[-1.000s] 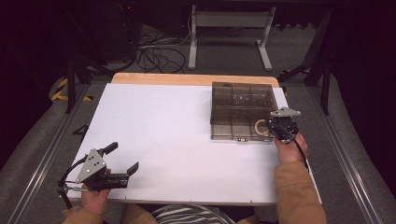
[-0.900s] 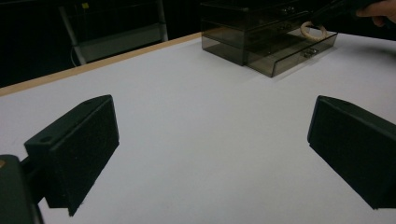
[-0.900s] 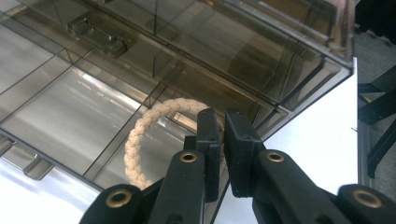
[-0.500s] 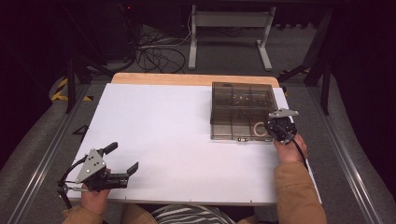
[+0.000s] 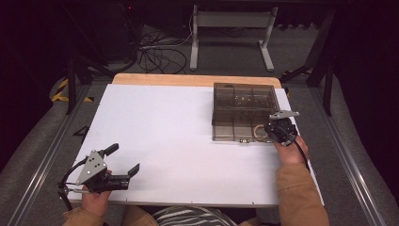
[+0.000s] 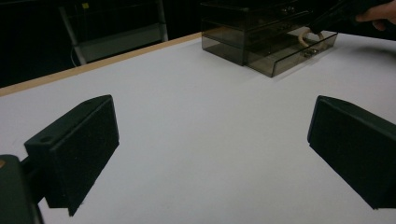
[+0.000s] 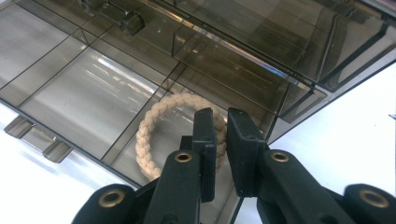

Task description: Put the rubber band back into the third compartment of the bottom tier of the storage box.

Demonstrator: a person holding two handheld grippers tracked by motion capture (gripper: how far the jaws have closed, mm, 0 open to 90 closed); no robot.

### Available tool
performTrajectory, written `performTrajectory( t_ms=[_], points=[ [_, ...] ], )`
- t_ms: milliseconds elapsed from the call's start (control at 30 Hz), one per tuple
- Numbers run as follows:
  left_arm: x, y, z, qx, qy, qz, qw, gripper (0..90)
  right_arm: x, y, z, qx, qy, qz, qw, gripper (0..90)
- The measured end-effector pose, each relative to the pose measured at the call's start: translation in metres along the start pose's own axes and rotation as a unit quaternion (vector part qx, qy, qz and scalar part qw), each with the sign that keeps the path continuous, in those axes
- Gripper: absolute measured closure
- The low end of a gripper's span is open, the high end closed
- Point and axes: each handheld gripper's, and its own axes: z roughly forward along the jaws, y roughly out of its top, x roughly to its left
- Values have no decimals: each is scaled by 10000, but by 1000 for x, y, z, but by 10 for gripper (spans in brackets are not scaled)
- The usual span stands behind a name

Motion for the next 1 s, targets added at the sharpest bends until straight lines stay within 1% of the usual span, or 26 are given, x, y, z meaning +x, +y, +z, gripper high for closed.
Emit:
performTrajectory(
  t_ms=[100, 233, 367, 433, 567, 700, 800, 1000],
  points=[
    [0, 0, 0, 0, -1, -1, 10000, 27, -1, 0, 0, 12, 47, 40, 10000, 789],
    [0, 0, 0, 0, 0, -2, 10000, 27, -2, 0, 0, 12, 100, 49, 9999, 730],
    [0, 0, 0, -1, 0, 1, 10000, 27, -1, 1, -1, -16, 124, 42, 9999, 652],
    [0, 0, 0, -1, 1, -1, 10000, 27, 0, 2, -2, -36, 154, 26, 9999, 594],
    [0, 0, 0, -2, -1, 0, 10000, 27, 2, 5, -6, -149, 173, 14, 9997, 493],
    [0, 0, 0, -6, -1, -3, 10000, 27, 3, 8, -14, -339, 210, 58, 9992, 410],
    [0, 0, 0, -7, 3, 6, 10000, 27, 3, 10, -19, -419, 345, 143, 9984, 350],
    [0, 0, 0, -10, 6, 10, 10000, 27, 10, 19, -32, -546, 344, 28, 9979, 287]
  ],
)
